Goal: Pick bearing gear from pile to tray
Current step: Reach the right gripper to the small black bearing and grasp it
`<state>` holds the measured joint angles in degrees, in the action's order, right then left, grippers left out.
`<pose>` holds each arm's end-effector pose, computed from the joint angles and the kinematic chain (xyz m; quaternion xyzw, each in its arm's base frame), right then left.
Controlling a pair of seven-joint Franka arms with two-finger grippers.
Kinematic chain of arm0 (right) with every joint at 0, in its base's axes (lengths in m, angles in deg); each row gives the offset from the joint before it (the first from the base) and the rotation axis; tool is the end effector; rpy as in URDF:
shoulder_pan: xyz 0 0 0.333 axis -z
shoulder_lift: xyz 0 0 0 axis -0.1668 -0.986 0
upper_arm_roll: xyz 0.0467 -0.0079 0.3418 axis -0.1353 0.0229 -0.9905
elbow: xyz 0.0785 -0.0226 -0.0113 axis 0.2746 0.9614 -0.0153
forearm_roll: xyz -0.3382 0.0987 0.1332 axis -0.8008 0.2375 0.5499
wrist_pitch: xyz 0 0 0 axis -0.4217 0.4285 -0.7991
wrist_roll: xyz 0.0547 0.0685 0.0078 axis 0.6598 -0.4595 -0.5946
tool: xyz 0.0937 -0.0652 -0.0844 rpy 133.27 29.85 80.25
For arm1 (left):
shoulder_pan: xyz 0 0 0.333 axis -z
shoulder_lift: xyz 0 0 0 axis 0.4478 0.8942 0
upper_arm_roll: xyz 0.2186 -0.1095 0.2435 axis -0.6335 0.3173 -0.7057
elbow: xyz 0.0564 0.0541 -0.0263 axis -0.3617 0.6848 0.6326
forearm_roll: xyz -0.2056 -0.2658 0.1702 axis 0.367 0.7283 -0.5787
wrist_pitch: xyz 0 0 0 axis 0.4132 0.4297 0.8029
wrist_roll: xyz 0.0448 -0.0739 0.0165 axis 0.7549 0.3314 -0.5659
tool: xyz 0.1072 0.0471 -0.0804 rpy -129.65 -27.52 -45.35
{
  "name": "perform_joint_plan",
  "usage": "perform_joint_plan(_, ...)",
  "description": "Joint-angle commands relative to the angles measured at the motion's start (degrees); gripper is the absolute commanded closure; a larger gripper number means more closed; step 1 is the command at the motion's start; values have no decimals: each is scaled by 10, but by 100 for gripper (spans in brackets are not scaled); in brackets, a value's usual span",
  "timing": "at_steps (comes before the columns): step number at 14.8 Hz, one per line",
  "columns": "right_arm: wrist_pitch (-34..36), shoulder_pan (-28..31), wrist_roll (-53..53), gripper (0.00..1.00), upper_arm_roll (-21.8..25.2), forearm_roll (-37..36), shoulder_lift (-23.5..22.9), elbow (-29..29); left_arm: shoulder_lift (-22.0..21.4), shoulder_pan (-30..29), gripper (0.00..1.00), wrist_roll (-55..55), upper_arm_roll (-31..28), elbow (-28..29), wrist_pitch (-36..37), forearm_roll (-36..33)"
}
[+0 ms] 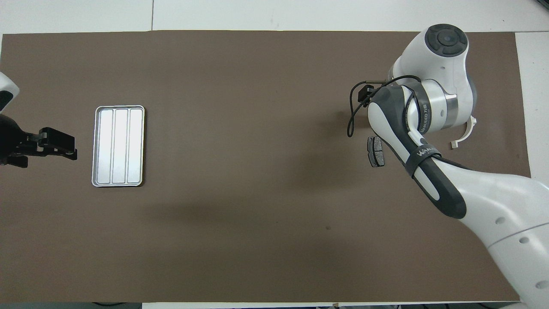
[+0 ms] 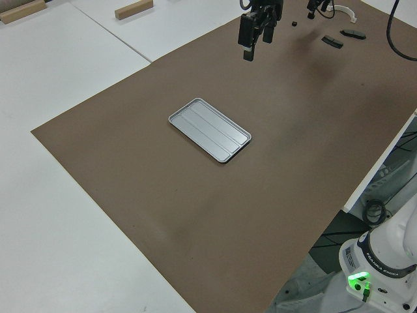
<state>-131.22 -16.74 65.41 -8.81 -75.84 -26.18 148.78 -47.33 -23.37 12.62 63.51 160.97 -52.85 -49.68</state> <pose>0.6980 0.1064 0.3252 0.9959 -0.0864 -0.0160 0.0227 0.5074 -0.0300 0.5931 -0.9969 -0.0420 0.0663 0.0107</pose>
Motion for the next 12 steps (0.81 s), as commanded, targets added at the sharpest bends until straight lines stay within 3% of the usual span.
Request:
perform_joint_plan(1, 1, -13, 67, 0, 0, -21, -65, -75, -7, -7, 0, 1, 4, 1, 9, 7)
perform_joint_plan(5, -11, -14, 78, 0, 2, -33, -102, -121, -7, -7, 0, 1, 4, 1, 9, 7)
perform_joint_plan(12, -25, -13, 114, 3, 1, -46, -117, -118, -7, -7, 0, 1, 4, 1, 9, 7)
